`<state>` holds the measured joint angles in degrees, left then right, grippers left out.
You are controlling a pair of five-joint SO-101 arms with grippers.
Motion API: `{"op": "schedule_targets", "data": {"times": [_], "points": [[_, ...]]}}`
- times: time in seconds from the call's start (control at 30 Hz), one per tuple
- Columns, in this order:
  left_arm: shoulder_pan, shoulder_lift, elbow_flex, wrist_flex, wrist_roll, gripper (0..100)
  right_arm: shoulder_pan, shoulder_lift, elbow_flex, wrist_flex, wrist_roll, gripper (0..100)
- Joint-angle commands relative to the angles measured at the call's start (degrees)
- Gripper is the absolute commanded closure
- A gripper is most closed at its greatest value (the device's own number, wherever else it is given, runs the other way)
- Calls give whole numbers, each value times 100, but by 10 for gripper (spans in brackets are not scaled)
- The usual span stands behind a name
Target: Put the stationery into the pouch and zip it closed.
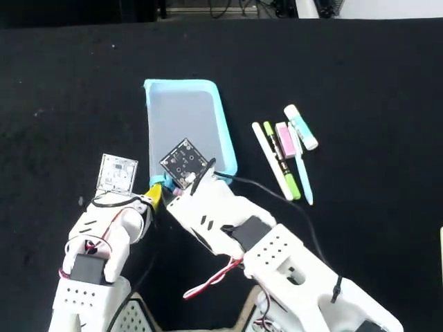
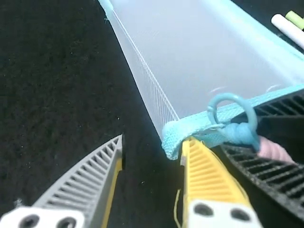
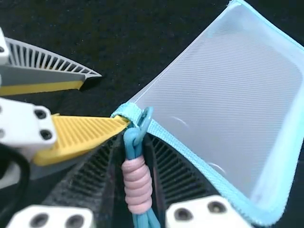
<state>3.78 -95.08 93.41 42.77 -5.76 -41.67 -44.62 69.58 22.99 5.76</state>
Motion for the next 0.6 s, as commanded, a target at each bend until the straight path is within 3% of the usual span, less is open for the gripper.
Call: {"op": "schedule_targets", "data": {"times": [0.0, 0.17, 0.33, 0.57], "points": [[-48, -53, -84, -158, 62, 816, -35, -180, -13, -44, 53, 987], [-57, -88, -119, -149, 53, 977, 149, -207, -31, 193, 62, 987], [-84, -97, -127, -149, 53, 972, 756, -207, -40, 193, 62, 987], [-1077, -97, -409, -123, 607, 970, 1591, -224, -92, 193, 62, 987]]}}
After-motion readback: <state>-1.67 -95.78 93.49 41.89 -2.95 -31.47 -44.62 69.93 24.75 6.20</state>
